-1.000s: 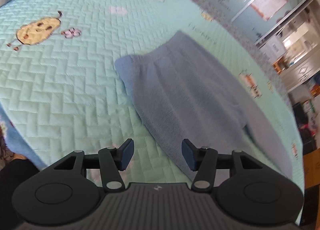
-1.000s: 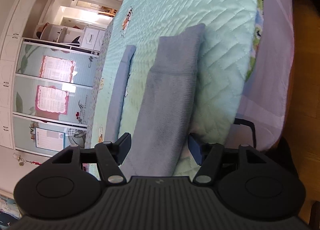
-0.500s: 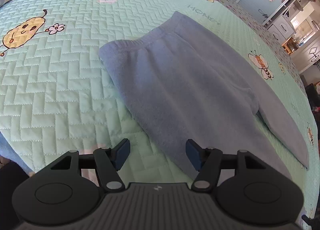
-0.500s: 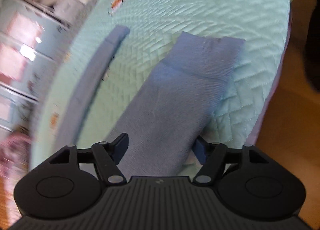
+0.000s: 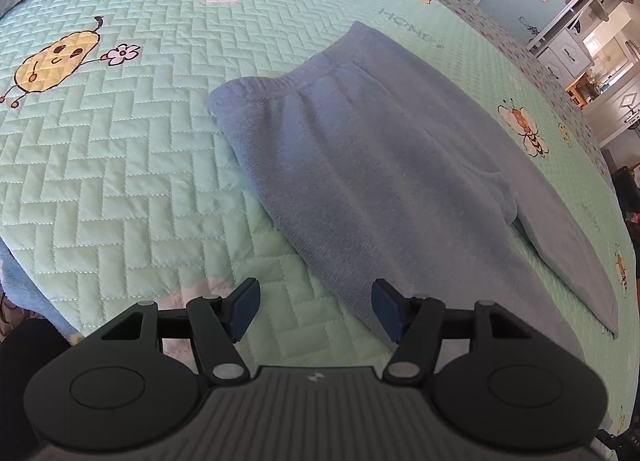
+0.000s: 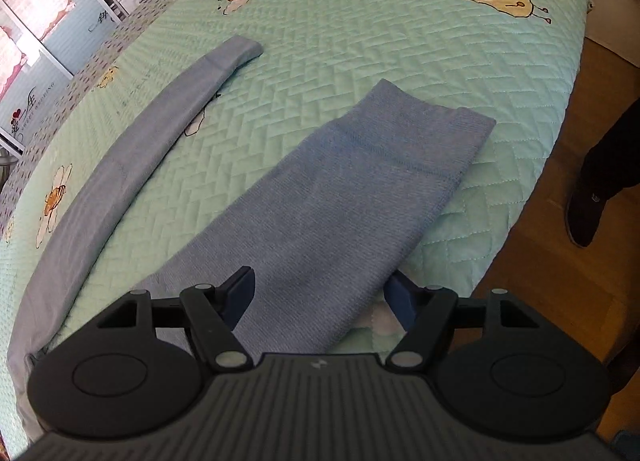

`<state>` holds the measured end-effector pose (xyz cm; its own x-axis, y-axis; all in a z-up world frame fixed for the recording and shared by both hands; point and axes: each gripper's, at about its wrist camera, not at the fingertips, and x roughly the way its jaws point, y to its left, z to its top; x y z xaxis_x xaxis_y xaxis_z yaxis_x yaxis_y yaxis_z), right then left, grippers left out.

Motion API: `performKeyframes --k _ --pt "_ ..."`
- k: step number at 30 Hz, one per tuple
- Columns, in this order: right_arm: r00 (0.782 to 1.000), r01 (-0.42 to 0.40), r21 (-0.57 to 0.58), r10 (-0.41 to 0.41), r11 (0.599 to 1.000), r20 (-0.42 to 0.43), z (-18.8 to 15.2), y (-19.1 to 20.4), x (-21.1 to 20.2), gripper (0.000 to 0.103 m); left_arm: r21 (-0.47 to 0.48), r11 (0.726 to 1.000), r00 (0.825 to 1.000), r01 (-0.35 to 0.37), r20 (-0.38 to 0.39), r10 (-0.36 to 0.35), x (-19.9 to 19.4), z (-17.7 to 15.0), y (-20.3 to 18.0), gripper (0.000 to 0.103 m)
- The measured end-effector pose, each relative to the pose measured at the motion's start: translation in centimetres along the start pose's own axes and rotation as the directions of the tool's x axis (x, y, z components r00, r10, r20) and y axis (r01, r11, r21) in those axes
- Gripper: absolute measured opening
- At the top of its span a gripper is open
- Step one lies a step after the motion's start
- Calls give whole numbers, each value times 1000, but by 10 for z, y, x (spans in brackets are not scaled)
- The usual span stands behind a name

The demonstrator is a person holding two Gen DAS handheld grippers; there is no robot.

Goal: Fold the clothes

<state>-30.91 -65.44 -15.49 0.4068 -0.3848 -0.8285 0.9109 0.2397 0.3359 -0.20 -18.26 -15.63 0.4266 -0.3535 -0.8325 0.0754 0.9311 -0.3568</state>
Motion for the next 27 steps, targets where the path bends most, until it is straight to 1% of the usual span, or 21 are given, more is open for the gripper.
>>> performKeyframes --k 4,20,27 --pt "1000 5 -28 -5 1000 17 -3 4 -4 72 5 1000 1000 1 -2 -1 1 0 -1 65" --pt "999 26 -81 -22 996 47 -5 12 -5 72 6 1000 1000 3 -5 -3 2 -2 0 65" --pt "999 25 -80 -21 996 47 -7 12 -6 72 2 1000 1000 12 -4 -12 1 -3 1 65"
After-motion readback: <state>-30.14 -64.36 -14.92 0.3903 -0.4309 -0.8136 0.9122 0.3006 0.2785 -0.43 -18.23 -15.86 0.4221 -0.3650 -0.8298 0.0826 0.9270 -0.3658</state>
